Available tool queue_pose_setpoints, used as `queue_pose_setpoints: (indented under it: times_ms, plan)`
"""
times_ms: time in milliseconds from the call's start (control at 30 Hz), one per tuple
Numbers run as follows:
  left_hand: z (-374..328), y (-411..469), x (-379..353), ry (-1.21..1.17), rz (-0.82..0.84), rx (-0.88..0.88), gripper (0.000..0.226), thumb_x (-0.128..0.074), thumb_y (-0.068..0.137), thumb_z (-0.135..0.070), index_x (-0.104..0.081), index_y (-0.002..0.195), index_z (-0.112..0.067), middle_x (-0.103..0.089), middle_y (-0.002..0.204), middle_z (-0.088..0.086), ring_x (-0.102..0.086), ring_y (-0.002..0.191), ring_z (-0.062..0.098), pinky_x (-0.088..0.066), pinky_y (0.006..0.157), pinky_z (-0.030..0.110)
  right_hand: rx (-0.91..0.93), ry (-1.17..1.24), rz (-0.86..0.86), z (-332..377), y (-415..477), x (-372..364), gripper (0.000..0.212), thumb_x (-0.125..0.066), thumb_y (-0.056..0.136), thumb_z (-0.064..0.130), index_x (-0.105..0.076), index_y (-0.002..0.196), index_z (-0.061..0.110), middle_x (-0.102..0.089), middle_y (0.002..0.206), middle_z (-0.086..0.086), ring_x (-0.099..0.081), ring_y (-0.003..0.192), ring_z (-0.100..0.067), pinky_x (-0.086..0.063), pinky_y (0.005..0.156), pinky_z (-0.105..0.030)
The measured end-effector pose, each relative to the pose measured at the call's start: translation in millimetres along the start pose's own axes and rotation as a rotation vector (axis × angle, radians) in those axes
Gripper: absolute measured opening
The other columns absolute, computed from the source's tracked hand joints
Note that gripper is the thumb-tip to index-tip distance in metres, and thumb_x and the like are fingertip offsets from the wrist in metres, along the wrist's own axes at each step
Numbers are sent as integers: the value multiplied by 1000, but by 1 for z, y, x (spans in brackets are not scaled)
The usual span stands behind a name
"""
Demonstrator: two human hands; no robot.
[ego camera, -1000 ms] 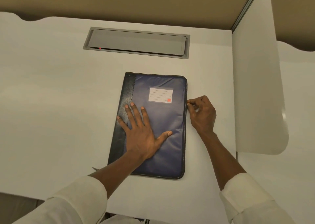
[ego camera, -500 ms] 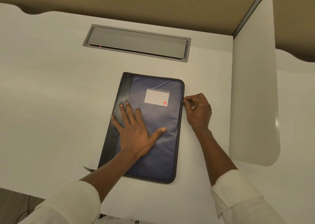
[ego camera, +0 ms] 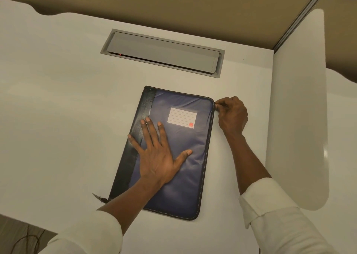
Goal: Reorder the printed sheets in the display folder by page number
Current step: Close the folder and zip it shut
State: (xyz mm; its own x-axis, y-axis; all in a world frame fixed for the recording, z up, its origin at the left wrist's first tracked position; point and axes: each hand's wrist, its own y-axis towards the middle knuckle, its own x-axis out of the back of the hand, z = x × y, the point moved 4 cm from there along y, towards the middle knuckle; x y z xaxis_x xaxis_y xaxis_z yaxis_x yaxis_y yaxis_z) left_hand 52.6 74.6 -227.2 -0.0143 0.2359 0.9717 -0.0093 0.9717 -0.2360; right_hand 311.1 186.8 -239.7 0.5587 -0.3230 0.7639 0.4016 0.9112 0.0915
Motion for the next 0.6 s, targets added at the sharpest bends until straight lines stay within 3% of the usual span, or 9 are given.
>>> queue_pose_setpoints:
  times_ms: [200,600]
  plan:
    - [0,0,-1,-14,-16,0,129,-6,79,-102,9,167,-9,21,171,25,20,159,42,-3,118,79,59,68,65,2,13,-3,9,-78,90,17,-77,91,26,-69,92,4,-65,89,-20,-56,76,-37]
    - [-1,-1,2,-24,-33,-2,129,-11,80,-102,6,168,-9,19,172,25,18,160,41,-5,118,79,149,67,215,6,30,1,15,-78,86,15,-76,90,30,-70,89,8,-64,79,-14,-55,73,-36]
